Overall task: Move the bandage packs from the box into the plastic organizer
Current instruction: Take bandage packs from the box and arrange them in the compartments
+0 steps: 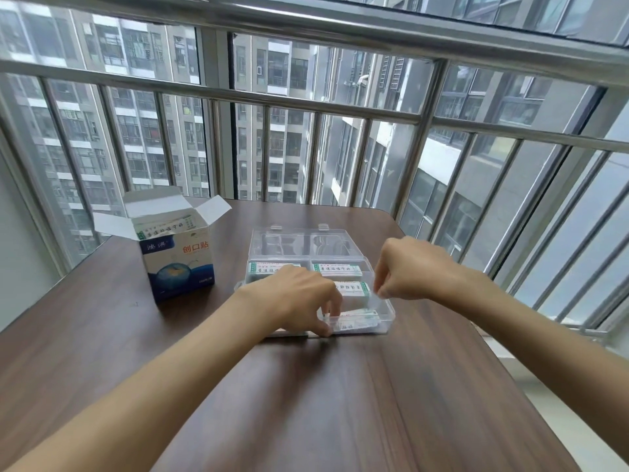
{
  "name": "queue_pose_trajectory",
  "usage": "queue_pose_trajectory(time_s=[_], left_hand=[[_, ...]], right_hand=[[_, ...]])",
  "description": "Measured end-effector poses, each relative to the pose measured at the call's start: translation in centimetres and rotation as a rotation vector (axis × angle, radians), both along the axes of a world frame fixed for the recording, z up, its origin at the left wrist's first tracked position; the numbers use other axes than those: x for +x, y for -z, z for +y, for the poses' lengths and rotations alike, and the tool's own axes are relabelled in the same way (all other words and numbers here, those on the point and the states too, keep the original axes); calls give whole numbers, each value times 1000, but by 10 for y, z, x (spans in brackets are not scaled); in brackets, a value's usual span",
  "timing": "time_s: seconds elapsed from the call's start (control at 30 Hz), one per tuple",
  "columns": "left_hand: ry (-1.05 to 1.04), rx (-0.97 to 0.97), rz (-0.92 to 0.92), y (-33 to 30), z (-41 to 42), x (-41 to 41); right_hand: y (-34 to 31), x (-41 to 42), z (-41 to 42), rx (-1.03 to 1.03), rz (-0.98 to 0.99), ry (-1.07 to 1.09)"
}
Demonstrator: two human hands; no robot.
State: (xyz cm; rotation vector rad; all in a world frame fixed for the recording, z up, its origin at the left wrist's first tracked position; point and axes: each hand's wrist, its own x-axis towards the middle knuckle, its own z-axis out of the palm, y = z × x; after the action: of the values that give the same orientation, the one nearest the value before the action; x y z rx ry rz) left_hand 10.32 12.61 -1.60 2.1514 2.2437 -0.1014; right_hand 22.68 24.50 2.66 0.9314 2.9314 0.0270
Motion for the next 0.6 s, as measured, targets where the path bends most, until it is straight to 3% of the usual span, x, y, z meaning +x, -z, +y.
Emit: queue_pose_trajectory(time_s=[0.17,0.37,0.5,0.6], left_hand=[[1,9,40,-2,0,3],[-13,58,78,-3,-4,6],[-34,113,83,2,-3,3],[-45,108,72,3,0,2]], right_hand=[[10,-12,-8,-85,-315,148],[12,-24,-5,-224,-460,174],[13,-20,9,-435,-324,255],[18,-13,17,-293,-173,196]])
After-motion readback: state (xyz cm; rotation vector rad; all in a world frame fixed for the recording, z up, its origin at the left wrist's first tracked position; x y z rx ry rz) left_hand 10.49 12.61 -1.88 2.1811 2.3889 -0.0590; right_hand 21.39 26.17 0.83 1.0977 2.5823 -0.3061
